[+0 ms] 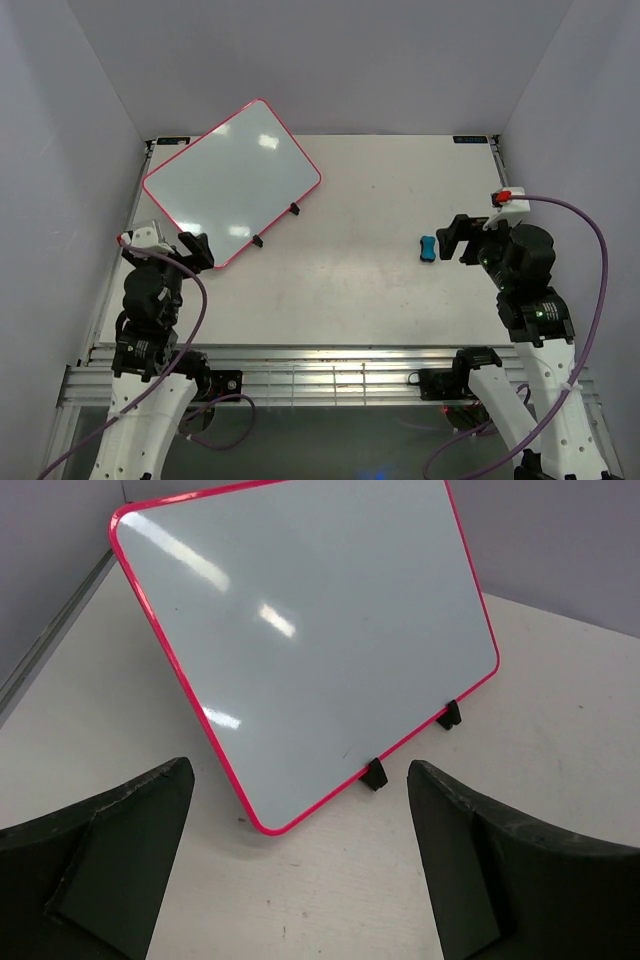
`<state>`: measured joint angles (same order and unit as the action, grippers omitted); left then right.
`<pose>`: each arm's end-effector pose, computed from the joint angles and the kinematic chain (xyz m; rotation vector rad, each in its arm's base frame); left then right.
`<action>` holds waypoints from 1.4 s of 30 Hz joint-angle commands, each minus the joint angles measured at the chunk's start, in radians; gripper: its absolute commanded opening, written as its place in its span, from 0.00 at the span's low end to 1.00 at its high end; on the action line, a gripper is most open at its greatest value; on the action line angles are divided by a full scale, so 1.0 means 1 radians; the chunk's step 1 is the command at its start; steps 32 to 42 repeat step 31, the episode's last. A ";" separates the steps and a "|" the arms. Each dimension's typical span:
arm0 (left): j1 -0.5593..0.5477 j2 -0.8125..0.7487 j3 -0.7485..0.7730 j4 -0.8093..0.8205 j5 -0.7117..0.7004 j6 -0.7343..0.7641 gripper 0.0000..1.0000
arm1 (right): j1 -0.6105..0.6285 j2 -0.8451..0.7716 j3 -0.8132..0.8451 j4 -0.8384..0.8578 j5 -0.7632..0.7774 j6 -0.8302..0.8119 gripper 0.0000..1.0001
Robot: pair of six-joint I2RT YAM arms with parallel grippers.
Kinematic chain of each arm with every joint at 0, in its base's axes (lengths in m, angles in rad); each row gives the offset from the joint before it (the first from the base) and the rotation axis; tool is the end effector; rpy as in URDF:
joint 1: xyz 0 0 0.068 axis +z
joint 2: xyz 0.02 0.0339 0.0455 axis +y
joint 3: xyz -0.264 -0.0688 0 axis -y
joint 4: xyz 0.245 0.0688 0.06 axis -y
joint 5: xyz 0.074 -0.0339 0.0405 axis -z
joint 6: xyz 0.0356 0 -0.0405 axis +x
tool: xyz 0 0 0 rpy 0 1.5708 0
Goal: Erase the whiteboard
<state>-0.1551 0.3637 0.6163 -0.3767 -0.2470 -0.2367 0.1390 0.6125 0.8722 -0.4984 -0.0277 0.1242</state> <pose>0.1033 -0.0073 0.3133 -0.2528 1.6728 -0.0843 0.1304 0.0192 0.3603 -0.0332 1.8142 0.2120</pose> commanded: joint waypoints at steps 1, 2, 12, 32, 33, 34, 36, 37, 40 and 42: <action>-0.003 0.056 -0.004 -0.011 0.014 -0.012 0.98 | 0.004 -0.002 -0.025 0.031 0.014 -0.040 0.90; -0.004 0.066 -0.010 -0.004 0.023 -0.007 0.98 | 0.004 0.001 -0.025 0.024 0.009 -0.038 0.90; -0.018 -0.040 -0.052 -0.011 -0.058 -0.006 0.98 | 0.004 -0.048 0.014 -0.052 0.112 -0.064 0.90; -0.034 -0.094 -0.061 0.012 -0.072 0.008 0.98 | 0.004 -0.138 -0.022 -0.068 0.144 -0.078 0.90; -0.034 -0.094 -0.061 0.012 -0.072 0.008 0.98 | 0.004 -0.138 -0.022 -0.068 0.144 -0.078 0.90; -0.034 -0.094 -0.061 0.012 -0.072 0.008 0.98 | 0.004 -0.138 -0.022 -0.068 0.144 -0.078 0.90; -0.034 -0.094 -0.061 0.012 -0.072 0.008 0.98 | 0.004 -0.138 -0.022 -0.068 0.144 -0.078 0.90; -0.034 -0.094 -0.061 0.012 -0.072 0.008 0.98 | 0.004 -0.138 -0.022 -0.068 0.144 -0.078 0.90; -0.034 -0.094 -0.061 0.012 -0.072 0.008 0.98 | 0.004 -0.138 -0.022 -0.068 0.144 -0.078 0.90; -0.034 -0.094 -0.061 0.012 -0.072 0.008 0.98 | 0.004 -0.138 -0.022 -0.068 0.144 -0.078 0.90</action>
